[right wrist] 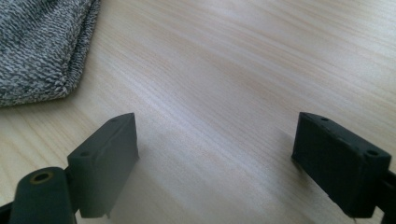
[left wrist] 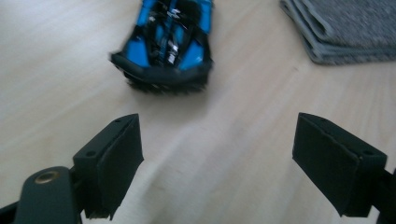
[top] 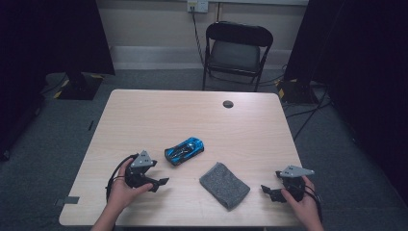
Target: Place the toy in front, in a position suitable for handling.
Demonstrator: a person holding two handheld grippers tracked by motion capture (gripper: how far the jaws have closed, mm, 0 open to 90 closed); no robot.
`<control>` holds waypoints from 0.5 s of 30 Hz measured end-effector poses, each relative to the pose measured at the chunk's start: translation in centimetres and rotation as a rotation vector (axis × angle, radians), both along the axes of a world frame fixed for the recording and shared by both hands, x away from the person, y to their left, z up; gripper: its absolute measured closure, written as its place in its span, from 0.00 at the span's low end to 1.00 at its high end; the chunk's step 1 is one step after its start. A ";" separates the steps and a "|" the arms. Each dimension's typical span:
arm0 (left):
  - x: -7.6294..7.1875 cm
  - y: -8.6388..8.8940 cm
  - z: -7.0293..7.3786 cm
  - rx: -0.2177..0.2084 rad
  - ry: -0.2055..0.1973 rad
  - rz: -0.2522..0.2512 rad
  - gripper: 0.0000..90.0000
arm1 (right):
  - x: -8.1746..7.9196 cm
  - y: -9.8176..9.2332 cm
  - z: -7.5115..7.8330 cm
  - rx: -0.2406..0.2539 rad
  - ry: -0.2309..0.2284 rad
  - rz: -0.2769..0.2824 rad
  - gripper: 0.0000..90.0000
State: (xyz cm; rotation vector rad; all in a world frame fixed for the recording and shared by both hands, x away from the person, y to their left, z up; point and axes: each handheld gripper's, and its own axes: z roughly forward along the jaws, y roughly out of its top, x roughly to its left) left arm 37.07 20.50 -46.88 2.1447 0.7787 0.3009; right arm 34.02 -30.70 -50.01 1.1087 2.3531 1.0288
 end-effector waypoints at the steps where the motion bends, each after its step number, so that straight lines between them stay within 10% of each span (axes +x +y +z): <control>1: 0.3 -0.1 0.2 -0.013 0.008 0.008 0.18 | 0.0 0.0 0.0 0.000 0.000 0.000 0.14; 15: 5.3 -3.6 1.1 0.035 0.006 -0.002 0.19 | 0.1 0.0 0.0 0.003 0.002 0.003 0.15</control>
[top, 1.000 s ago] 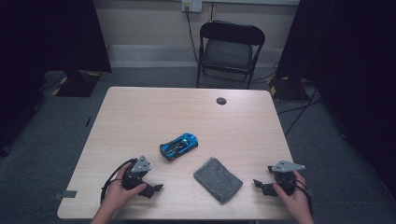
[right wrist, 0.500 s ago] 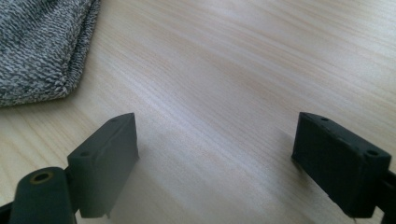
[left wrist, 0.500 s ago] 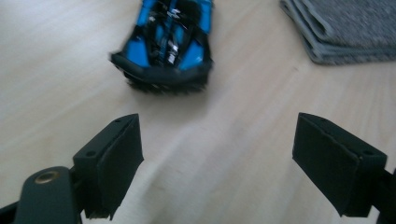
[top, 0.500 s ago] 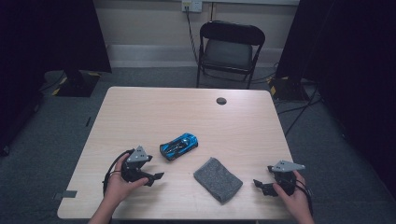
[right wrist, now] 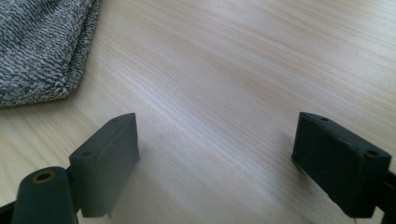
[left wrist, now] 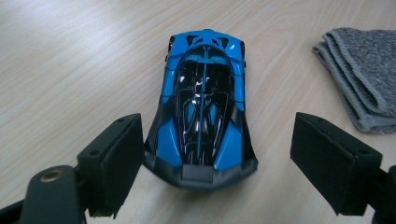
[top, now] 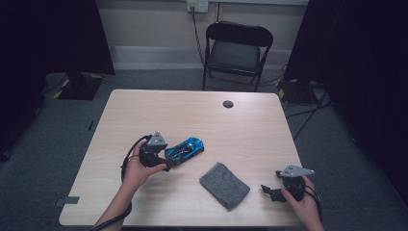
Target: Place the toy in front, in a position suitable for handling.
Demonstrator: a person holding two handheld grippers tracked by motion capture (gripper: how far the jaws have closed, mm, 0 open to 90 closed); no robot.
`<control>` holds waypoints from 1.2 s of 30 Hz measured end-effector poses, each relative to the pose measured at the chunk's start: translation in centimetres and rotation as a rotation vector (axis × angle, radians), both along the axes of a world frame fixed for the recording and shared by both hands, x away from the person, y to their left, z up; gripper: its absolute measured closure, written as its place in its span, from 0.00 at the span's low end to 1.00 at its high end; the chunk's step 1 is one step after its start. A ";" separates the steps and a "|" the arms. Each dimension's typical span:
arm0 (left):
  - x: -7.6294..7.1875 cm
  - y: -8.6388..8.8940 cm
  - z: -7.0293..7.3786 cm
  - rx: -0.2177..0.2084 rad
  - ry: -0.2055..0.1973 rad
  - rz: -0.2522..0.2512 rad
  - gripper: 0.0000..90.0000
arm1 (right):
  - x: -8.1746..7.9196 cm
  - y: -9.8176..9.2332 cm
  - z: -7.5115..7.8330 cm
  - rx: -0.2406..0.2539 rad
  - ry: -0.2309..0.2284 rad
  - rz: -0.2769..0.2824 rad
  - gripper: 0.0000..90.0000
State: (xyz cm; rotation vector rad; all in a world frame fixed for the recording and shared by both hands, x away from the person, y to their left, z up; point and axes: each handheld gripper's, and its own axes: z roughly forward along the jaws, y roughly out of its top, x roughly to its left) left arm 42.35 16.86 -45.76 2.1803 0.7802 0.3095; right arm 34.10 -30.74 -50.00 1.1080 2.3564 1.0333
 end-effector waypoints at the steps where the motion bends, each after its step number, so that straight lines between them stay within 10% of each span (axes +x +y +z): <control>1: 0.0 0.0 0.0 0.000 0.000 0.000 0.19 | 0.0 0.0 0.0 0.000 0.000 0.000 0.15; 36: 3.7 -3.6 -3.6 0.022 0.040 0.001 0.24 | 0.3 -0.1 0.0 0.001 -0.002 0.019 0.15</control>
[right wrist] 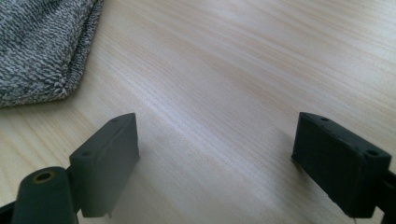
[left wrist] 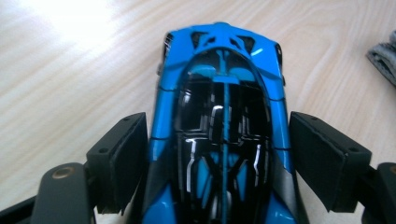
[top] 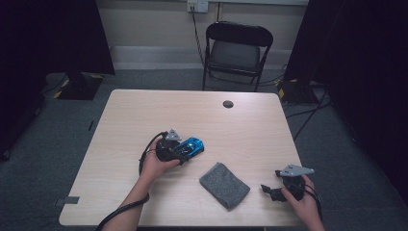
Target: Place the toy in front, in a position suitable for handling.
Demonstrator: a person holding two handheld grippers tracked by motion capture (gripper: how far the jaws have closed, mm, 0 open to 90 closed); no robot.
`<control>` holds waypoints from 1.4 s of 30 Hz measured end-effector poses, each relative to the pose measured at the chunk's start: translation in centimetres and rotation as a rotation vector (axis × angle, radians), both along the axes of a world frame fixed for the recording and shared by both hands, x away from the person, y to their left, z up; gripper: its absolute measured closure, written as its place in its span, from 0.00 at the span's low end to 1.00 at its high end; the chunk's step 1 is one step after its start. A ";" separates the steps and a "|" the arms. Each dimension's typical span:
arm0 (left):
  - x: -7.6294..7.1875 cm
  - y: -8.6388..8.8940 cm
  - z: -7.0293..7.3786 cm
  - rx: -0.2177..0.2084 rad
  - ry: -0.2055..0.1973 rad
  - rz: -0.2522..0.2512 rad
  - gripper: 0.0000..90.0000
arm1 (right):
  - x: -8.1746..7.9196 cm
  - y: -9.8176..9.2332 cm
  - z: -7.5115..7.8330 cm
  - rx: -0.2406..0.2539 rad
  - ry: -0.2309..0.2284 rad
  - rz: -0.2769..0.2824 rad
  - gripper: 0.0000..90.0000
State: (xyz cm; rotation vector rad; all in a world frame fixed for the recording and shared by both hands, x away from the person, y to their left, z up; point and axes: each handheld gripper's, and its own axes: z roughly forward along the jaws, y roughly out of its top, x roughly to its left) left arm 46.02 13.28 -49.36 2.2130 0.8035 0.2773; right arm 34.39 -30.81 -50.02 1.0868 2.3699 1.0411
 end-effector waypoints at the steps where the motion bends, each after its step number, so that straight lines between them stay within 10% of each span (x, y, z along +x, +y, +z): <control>1: 0.0 0.0 0.0 0.002 0.001 -0.004 0.23 | 0.0 0.0 0.0 -0.001 0.000 0.000 0.15; 19: 0.2 -0.7 0.5 0.080 0.003 -0.013 0.29 | 0.0 0.0 0.0 -0.002 -0.001 -0.001 0.15; 42: -0.2 -1.2 1.6 0.026 -0.046 -0.009 0.31 | 0.0 0.0 0.0 -0.002 -0.001 -0.001 0.15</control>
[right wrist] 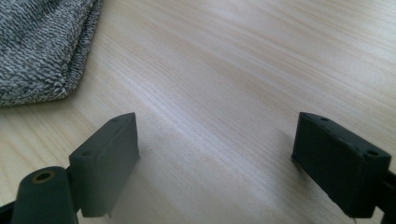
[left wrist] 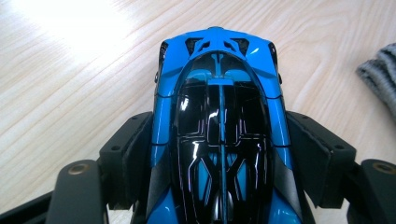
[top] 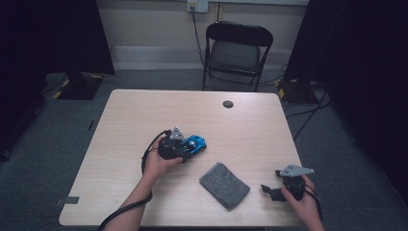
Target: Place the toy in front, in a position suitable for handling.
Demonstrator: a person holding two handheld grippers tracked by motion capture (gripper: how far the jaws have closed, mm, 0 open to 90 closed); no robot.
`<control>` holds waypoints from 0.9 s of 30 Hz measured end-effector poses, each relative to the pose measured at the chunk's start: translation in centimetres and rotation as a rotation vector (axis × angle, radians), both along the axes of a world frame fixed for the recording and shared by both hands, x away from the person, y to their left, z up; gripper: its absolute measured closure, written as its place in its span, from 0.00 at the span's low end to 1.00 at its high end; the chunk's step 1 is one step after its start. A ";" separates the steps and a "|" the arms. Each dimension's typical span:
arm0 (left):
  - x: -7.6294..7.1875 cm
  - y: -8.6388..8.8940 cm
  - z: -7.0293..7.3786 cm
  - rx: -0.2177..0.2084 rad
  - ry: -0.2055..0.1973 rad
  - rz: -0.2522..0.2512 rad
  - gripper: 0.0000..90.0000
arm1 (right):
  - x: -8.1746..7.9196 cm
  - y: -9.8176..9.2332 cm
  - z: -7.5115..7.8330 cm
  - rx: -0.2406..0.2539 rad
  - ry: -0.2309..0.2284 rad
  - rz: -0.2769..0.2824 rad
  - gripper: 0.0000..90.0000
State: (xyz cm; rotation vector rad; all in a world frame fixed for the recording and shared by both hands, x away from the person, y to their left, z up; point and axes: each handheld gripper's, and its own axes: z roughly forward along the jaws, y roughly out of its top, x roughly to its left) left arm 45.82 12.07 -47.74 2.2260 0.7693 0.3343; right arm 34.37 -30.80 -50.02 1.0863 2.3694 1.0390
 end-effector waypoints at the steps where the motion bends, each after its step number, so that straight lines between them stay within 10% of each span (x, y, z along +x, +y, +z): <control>1: -0.1 -0.2 0.0 -0.008 0.004 0.003 0.31 | 0.0 0.0 0.0 0.000 0.000 0.000 0.15; 27: -0.7 -4.2 -0.8 0.041 0.009 -0.040 0.29 | 0.0 0.0 0.0 -0.002 0.000 -0.001 0.15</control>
